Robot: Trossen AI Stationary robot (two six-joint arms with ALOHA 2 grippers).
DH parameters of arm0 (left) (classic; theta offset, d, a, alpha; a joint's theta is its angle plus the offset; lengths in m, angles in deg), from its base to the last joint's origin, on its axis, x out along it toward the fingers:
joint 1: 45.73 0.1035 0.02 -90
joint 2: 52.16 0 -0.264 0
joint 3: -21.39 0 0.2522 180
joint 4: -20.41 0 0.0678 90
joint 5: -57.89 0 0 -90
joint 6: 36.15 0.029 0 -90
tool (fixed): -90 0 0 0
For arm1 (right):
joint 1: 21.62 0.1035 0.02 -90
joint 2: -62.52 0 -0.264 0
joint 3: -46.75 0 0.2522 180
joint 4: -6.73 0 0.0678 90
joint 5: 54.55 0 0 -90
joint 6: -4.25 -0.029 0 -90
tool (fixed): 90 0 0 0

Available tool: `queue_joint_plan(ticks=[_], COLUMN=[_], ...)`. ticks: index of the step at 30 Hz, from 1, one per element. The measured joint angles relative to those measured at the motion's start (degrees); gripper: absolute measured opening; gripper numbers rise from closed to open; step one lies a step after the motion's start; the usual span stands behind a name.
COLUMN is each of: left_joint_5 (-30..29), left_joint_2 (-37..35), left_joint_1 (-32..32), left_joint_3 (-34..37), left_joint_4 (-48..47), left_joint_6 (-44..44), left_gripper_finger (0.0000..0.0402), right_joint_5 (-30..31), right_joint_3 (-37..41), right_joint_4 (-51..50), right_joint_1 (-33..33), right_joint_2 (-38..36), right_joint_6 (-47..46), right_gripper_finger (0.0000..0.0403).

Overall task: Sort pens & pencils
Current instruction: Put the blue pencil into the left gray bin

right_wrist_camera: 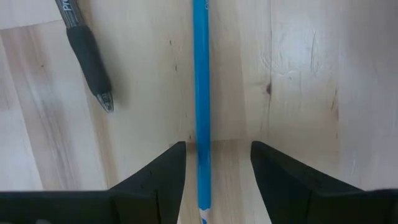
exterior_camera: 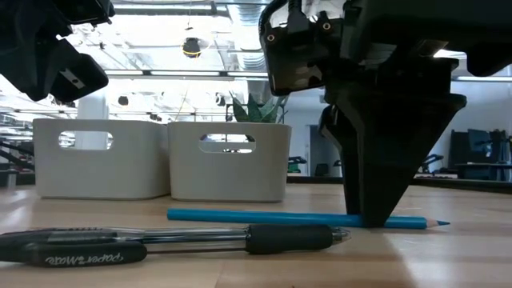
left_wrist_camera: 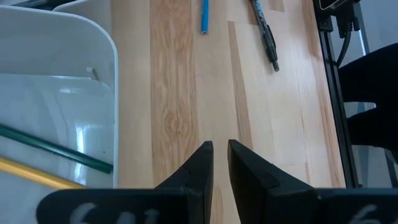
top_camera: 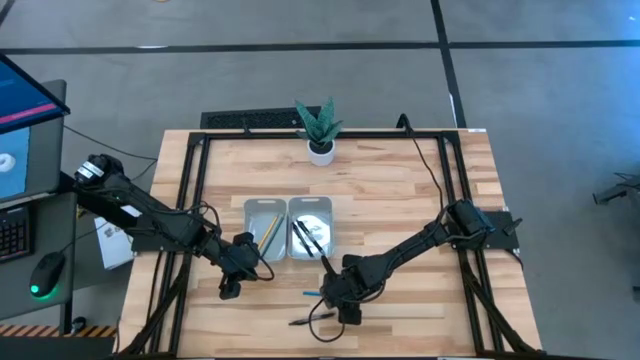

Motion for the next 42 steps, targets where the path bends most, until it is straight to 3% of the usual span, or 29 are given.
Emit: queue_joint_plan(ticks=[42], left_joint_5=[-0.2], left_joint_2=[0.0], left_joint_1=[0.0], left_joint_3=[0.0], left_joint_4=[0.0], left_joint_6=[0.3], left_gripper_finger=[0.0038], right_joint_5=[5.4], right_joint_3=[0.0], right_joint_4=[1.0], right_joint_1=[0.1], right_joint_2=[0.1], right_joint_6=[0.2], right_gripper_finger=[0.0205])
